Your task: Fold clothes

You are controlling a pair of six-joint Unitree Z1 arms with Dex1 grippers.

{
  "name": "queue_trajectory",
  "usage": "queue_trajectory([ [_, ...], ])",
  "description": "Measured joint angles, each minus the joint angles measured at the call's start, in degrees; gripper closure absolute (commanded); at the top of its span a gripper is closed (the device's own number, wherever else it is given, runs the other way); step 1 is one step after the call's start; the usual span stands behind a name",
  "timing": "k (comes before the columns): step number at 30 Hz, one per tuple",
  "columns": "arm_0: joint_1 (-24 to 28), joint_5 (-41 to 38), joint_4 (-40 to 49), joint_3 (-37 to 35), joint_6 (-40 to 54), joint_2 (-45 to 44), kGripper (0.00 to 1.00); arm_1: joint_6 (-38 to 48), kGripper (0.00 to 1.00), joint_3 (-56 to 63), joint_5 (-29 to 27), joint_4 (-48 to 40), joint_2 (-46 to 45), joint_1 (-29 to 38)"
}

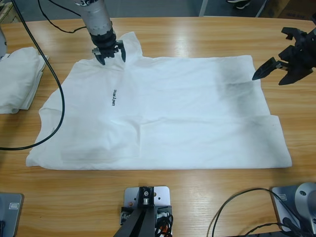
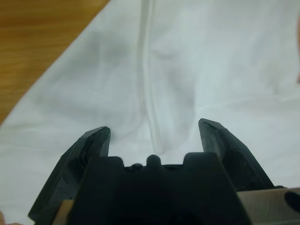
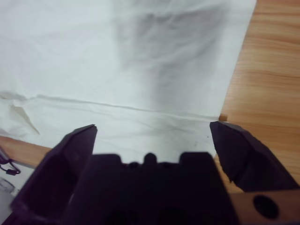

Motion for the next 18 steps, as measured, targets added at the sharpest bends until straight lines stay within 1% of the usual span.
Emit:
queue_trajectory([
  [1,0.0,0.0,0.0,0.0,-0.7,0.3,0.502,0.0,0.054,0.1,0.1,0.0,0.3,0.0],
  [3,0.0,0.0,0.0,0.0,-1.4,0.3,0.509,0.0,0.059,0.2,0.2,-0.1,0.8,0.0],
  [4,0.0,0.0,0.0,0.0,-1.6,0.3,0.605,0.0,0.059,0.2,0.4,-0.2,1.0,0.0],
  [5,0.0,0.0,0.0,0.0,-1.8,0.3,0.84,0.0,0.059,0.2,0.8,-0.3,1.3,0.0],
  [6,0.0,0.0,0.0,0.0,-1.9,0.3,0.982,0.0,0.059,0.2,1.2,-0.5,1.4,0.0],
  [7,0.0,0.0,0.0,0.0,-2.0,0.3,1.0,0.0,0.059,0.2,1.6,-0.7,1.5,0.0],
  [15,0.0,0.9,0.0,0.0,-2.6,0.3,1.0,0.0,0.063,1.3,2.2,-1.6,1.7,0.9],
  [18,0.0,2.6,0.0,0.0,-0.9,0.3,1.0,0.0,0.08,1.4,2.6,-1.7,1.7,1.1],
])
